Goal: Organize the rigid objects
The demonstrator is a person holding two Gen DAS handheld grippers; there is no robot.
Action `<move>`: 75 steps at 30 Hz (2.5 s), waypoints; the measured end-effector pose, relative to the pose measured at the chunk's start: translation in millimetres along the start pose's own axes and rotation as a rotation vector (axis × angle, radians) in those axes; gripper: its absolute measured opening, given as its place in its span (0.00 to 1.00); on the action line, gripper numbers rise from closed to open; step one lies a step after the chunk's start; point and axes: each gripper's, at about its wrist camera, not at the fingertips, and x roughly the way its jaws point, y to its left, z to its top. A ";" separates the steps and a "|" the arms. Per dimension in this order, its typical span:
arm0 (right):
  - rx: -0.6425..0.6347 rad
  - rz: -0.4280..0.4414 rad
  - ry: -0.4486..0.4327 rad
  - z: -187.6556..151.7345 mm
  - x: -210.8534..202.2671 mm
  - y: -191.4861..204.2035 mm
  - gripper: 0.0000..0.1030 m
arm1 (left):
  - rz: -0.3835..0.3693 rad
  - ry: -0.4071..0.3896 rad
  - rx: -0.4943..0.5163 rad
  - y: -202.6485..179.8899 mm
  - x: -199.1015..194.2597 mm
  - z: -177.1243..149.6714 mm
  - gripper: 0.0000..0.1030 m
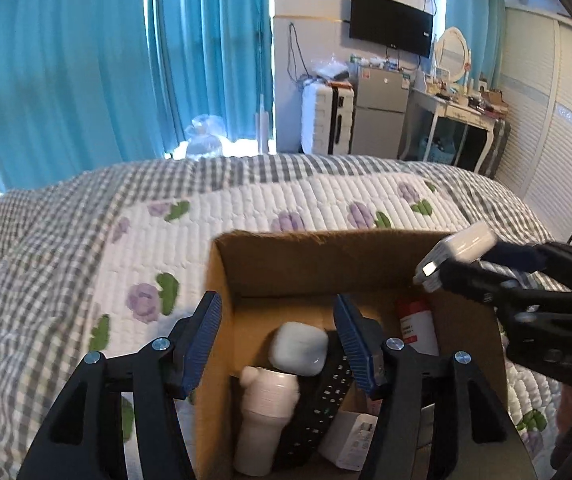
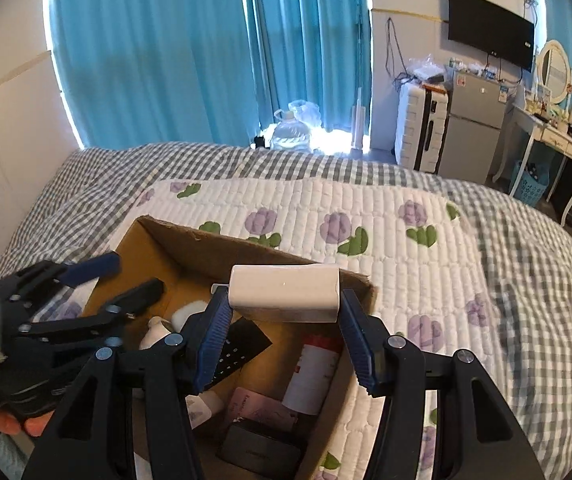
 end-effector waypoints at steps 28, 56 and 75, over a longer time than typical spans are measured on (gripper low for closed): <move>-0.042 -0.141 -0.170 9.4 -161.4 25.4 0.59 | 0.035 -0.225 0.018 -14.1 -178.8 7.4 0.59; -0.053 -0.172 -0.435 -116.2 -191.1 75.2 0.79 | 0.007 -0.390 -0.025 0.7 -182.2 -108.6 0.89; 0.035 -0.282 -0.404 -154.0 -139.3 52.4 1.00 | 0.086 -0.409 -0.057 1.6 -156.8 -138.2 1.00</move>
